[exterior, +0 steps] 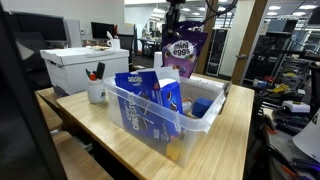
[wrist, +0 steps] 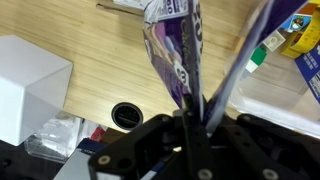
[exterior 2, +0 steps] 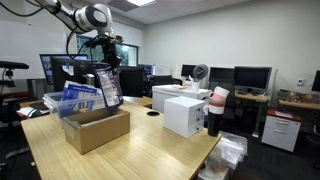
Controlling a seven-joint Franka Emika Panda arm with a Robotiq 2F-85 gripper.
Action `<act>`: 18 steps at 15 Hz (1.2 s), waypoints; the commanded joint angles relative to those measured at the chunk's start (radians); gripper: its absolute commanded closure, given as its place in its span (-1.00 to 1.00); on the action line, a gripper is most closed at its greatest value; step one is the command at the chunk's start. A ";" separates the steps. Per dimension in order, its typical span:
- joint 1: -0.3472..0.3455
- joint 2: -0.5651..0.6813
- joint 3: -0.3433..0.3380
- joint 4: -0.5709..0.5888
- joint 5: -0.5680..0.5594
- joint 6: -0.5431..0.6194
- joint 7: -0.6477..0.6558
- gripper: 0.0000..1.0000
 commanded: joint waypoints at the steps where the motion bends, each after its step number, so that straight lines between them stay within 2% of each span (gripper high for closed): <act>1: 0.009 -0.014 0.017 0.018 0.008 0.015 -0.010 0.88; 5: 0.024 0.014 0.037 0.064 -0.010 0.024 0.009 0.88; 13: 0.030 0.064 0.039 0.015 0.008 0.027 0.028 0.88; 18: 0.041 0.136 0.046 0.000 0.000 0.009 0.041 0.88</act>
